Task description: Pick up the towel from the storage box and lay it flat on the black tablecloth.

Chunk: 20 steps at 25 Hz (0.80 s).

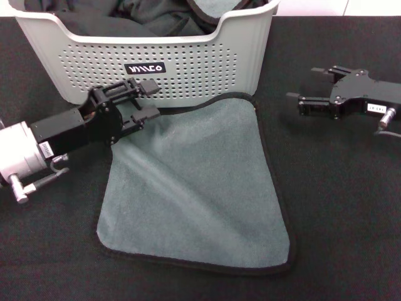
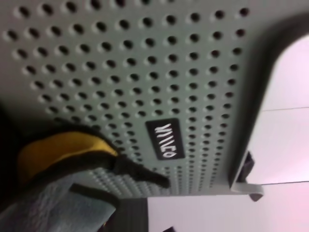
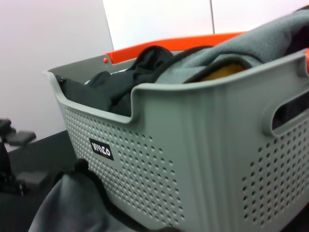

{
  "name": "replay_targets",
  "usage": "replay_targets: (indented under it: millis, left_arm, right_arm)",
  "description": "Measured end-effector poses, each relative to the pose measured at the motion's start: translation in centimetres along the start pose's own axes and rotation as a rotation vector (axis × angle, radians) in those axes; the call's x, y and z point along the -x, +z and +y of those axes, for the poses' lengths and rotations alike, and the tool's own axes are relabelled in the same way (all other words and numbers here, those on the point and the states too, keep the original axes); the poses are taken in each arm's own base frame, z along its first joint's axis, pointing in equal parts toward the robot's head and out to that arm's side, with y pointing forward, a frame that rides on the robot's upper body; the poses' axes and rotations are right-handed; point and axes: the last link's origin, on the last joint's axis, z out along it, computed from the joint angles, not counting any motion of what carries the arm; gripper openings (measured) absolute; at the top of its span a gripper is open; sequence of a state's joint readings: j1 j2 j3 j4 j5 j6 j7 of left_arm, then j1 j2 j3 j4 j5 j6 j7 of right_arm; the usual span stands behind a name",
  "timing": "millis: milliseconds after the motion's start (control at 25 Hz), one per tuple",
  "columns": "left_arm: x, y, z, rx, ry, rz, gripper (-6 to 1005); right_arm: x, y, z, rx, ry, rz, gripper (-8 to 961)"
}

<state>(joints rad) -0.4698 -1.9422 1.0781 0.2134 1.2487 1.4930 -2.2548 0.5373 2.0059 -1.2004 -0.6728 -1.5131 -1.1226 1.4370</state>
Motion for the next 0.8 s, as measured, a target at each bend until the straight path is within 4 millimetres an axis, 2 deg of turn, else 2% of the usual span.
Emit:
replay_targets:
  millis: [120, 200, 320, 440, 520, 800]
  left_arm:
    - [0.0, -0.5, 0.7, 0.050, 0.050, 0.006, 601]
    - [-0.3, -1.1, 2.1, 0.110, 0.145, -0.010, 601]
    - [-0.5, -2.0, 4.8, 0.207, 0.358, -0.076, 601]
    - [-0.3, -3.0, 7.5, 0.300, 0.623, -0.136, 601]
    - [-0.2, -3.4, 8.3, 0.316, 0.762, -0.164, 601]
    - [0.6, -3.9, 8.9, 0.323, 1.104, -0.312, 601]
  right_arm:
    - [-0.5, -0.3, 0.1, -0.005, 0.009, 0.004, 890]
    - [-0.7, -0.4, 0.2, -0.006, 0.011, 0.003, 890]
    - [-0.7, -0.7, 1.0, 0.051, -0.013, -0.008, 889]
    - [-0.4, -1.5, 2.8, 0.190, -0.086, -0.038, 889]
    - [-0.3, -2.4, 3.9, 0.271, -0.121, -0.064, 889]
    - [0.1, -5.3, 7.0, 0.447, -0.176, -0.132, 888]
